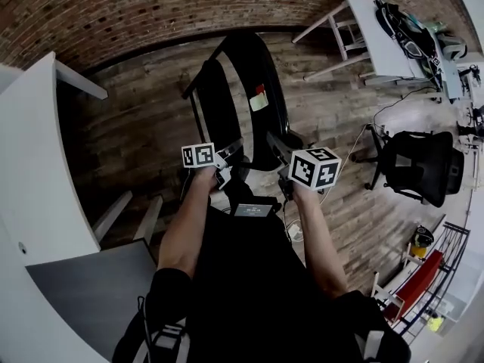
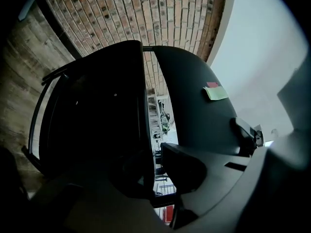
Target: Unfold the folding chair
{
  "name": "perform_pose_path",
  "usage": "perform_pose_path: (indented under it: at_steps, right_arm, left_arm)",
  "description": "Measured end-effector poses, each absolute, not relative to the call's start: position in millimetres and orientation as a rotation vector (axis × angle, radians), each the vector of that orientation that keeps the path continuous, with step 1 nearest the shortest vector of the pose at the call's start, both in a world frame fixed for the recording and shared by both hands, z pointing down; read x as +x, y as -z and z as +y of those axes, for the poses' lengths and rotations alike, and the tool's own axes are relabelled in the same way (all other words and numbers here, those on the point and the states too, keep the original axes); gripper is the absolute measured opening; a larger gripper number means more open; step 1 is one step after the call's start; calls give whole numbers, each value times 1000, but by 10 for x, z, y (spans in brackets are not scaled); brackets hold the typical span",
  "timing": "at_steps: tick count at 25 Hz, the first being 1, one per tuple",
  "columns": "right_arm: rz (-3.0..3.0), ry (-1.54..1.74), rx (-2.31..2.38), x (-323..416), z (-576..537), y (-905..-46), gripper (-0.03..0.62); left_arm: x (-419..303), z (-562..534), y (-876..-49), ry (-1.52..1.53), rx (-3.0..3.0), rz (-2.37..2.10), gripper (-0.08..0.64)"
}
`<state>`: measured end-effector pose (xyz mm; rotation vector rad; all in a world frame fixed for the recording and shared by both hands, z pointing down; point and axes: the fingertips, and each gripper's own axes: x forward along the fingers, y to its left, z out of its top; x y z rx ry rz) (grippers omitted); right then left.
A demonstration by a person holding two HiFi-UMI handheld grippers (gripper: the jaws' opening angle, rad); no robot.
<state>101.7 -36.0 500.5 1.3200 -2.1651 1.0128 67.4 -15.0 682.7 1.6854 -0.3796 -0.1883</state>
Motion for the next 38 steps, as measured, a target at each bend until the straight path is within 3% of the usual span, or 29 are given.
perform_pose_path:
  at_steps: [20, 38]
  right_arm:
    - [-2261, -1054, 1259, 917, -327, -5016, 84]
    - [-2326, -1228, 1300, 1580, -478, -5357, 81]
  left_arm:
    - [85, 9, -6814, 321, 1621, -314, 43]
    - [-441, 70, -7049, 291, 1674, -420, 55]
